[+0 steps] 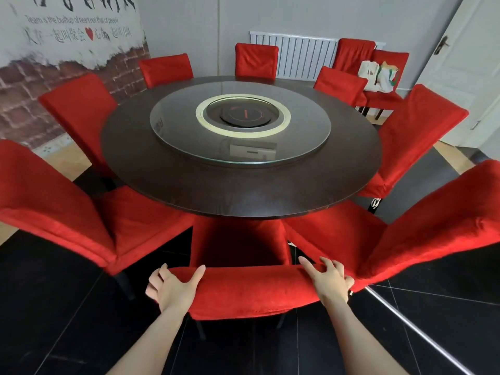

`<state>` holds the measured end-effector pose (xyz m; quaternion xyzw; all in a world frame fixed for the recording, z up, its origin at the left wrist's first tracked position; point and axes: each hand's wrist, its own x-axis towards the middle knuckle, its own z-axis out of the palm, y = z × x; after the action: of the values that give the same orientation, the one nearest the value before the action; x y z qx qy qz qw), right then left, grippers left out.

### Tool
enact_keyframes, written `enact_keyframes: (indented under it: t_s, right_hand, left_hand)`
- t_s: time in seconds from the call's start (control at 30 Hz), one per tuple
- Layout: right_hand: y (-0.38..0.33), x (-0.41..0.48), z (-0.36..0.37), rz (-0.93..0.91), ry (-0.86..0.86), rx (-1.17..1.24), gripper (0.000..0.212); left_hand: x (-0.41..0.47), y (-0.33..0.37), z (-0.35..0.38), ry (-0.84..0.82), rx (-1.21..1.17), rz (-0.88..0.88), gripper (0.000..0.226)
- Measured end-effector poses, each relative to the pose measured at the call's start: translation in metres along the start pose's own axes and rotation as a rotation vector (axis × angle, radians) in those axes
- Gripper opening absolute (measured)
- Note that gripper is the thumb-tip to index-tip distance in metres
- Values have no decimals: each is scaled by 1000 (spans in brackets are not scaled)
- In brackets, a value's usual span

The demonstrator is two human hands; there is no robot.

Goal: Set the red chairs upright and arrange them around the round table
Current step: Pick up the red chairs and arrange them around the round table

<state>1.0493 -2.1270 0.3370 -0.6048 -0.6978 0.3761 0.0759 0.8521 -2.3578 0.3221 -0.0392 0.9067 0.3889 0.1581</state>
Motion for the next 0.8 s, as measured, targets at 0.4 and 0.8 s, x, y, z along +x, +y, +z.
enact_keyframes:
  t_s: [0.4, 0.8]
  right_hand:
    - [3, -8, 4, 1, 35, -106, 85]
    - [1, -25, 11, 5, 54, -113, 82]
  left_hand:
    - [9, -7, -7, -66, 61, 36, 108]
    - [15, -13, -19, -83, 88, 54, 109]
